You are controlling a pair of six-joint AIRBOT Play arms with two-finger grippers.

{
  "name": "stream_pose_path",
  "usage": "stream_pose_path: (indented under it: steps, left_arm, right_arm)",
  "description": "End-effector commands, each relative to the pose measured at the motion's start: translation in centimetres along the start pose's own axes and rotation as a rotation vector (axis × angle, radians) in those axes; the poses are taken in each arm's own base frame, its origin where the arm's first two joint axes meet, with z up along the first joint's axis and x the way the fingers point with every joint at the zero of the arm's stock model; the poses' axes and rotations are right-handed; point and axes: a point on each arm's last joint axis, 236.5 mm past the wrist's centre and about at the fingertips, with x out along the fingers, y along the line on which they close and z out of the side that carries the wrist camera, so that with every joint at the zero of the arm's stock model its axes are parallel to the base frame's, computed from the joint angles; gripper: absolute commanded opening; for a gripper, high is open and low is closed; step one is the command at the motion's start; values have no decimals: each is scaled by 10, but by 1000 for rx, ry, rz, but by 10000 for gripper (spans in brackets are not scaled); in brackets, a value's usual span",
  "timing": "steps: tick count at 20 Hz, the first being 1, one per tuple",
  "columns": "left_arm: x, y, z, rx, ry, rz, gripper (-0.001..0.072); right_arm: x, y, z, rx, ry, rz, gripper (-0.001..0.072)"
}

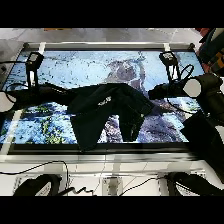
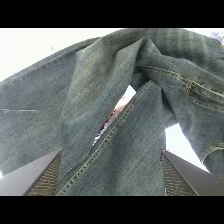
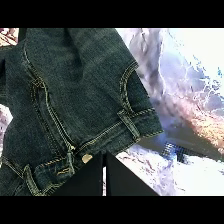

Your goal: Fold the clothes and pants, and hang the long-sleeved shirts on hangers.

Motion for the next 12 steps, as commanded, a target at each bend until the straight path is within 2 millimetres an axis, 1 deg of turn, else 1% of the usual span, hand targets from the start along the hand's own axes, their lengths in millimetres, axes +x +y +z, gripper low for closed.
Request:
stream_pose_path:
  steps: [1, 12]
  left_arm:
    - [0, 0, 0, 1, -1, 1, 708]
    - [0, 0, 0, 1, -1, 1, 708]
  right_arm:
    - [0, 0, 0, -1, 0, 1, 50]
    - [0, 1, 2, -1, -7, 1, 49]
